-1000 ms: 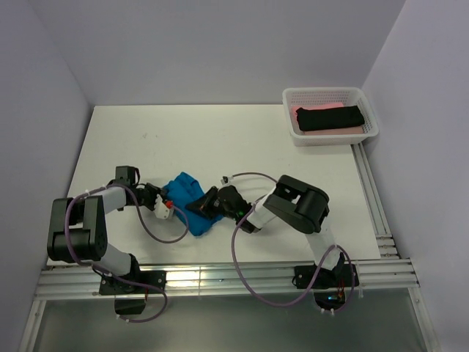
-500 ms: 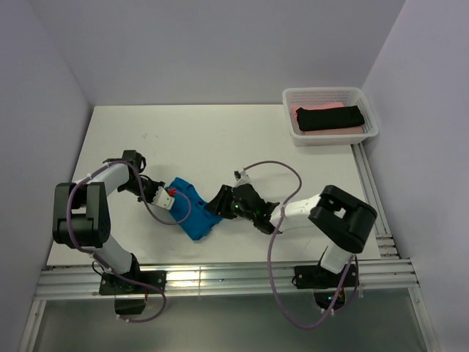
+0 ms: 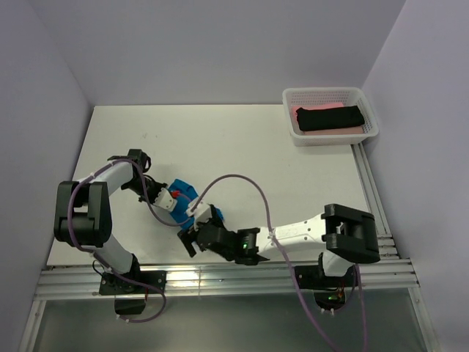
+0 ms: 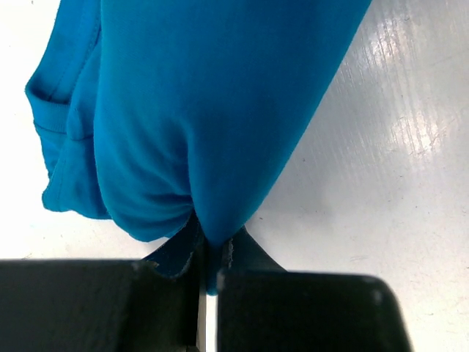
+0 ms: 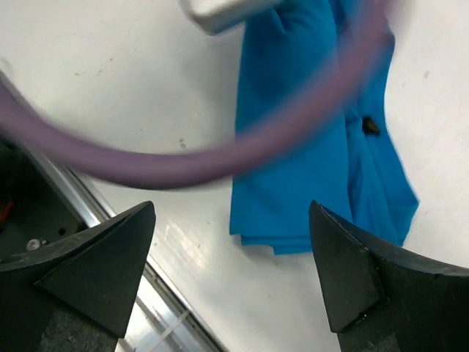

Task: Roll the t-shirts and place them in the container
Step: Roll the tshirt

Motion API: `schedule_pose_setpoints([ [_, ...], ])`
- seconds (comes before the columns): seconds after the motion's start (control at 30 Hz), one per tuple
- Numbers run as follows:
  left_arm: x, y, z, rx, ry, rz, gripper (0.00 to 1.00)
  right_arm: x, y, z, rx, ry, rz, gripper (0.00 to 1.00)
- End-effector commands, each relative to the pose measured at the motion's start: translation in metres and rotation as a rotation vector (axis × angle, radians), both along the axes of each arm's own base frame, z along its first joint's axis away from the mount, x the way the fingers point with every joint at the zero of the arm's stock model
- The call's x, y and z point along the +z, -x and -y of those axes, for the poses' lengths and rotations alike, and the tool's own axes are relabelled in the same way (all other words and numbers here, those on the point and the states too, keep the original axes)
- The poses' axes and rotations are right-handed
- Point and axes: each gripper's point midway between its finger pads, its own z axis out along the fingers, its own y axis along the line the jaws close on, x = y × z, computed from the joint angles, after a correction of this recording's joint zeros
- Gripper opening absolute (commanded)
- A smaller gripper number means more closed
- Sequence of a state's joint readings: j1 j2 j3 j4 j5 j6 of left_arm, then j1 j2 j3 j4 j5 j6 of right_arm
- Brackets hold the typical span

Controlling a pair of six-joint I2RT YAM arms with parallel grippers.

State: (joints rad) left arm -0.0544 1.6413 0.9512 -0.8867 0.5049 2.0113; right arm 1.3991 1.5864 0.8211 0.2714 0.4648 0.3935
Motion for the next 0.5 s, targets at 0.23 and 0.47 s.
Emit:
schedule_pose_setpoints([
  [0.23,-0.006,0.02,0.007,-0.379,0.009,0.03,0.0,-0.021,0.007,-0.007,0.031,0.41,0.333,0.92],
  [0.47,-0.005,0.02,0.005,-0.377,-0.001,0.03,0.0,-0.052,-0.006,-0.006,0.012,0.576,0.393,0.9],
])
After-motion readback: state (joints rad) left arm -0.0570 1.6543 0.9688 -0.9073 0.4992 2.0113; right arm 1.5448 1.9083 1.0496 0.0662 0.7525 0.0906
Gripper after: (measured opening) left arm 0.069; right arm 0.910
